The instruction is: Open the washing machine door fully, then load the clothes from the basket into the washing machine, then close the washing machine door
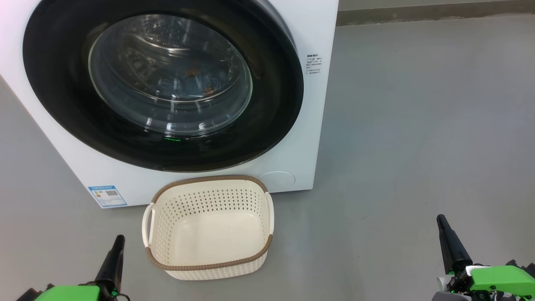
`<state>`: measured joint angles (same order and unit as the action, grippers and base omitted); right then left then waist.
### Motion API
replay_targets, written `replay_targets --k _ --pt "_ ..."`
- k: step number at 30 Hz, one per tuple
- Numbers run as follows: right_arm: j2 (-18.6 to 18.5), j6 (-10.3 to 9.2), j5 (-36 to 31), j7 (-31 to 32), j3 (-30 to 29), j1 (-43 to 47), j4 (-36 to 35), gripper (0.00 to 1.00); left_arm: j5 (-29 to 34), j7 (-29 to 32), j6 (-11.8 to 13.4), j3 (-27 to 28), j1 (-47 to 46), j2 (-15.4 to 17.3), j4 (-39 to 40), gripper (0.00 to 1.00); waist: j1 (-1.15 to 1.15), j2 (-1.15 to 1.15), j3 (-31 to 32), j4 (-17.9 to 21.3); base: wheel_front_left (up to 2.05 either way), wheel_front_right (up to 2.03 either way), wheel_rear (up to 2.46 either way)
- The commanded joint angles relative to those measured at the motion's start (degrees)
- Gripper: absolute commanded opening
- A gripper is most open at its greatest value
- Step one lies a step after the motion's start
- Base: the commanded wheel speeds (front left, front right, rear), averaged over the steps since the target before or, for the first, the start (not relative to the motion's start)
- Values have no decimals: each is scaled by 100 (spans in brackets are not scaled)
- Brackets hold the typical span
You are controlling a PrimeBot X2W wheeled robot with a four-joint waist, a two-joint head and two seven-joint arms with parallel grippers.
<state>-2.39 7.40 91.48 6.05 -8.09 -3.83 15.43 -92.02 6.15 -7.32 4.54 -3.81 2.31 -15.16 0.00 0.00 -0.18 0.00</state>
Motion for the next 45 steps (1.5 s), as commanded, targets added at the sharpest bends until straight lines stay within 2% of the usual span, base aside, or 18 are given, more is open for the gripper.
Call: replay_targets --k 1,45 --pt "-49 9 70 43 158 -235 -141 0 -11 38 -17 202 -238 58 111 0 0 0 0 0 0 0 0" --pt "-49 9 70 43 159 -235 -141 0 -10 39 -17 203 -238 57 111 0 0 0 0 0 0 0 0"
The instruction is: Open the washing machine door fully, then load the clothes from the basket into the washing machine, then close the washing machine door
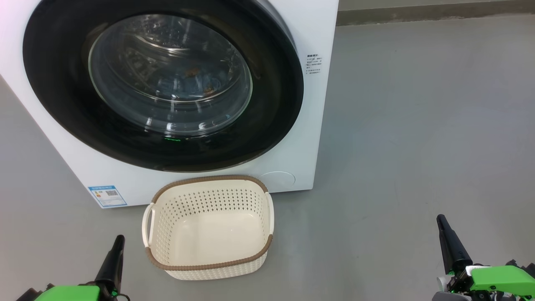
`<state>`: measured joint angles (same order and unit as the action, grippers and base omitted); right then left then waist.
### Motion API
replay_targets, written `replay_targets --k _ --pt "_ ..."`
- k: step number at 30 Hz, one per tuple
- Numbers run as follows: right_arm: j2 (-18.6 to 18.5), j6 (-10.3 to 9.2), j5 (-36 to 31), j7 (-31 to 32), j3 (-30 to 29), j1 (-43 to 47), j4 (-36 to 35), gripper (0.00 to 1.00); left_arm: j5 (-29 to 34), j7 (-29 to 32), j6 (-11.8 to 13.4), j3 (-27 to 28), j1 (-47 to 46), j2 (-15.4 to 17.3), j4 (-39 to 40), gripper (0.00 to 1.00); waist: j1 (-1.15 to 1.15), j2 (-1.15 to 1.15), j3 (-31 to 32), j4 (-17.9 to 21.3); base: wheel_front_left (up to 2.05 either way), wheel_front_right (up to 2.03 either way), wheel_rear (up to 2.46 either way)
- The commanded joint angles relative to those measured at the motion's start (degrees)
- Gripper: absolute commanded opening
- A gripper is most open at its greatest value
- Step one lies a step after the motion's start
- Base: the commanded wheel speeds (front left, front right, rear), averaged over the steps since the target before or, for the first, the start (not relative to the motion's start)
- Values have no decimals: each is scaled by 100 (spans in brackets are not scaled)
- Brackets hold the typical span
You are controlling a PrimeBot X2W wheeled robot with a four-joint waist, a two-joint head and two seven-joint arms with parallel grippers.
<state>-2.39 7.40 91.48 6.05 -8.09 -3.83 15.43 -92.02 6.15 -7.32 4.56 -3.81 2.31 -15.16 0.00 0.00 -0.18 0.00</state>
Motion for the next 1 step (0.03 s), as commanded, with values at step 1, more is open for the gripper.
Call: replay_targets --k 1 --pt "-49 9 70 43 159 -235 -141 0 -10 39 -17 201 -238 57 111 0 0 0 0 0 0 0 0"
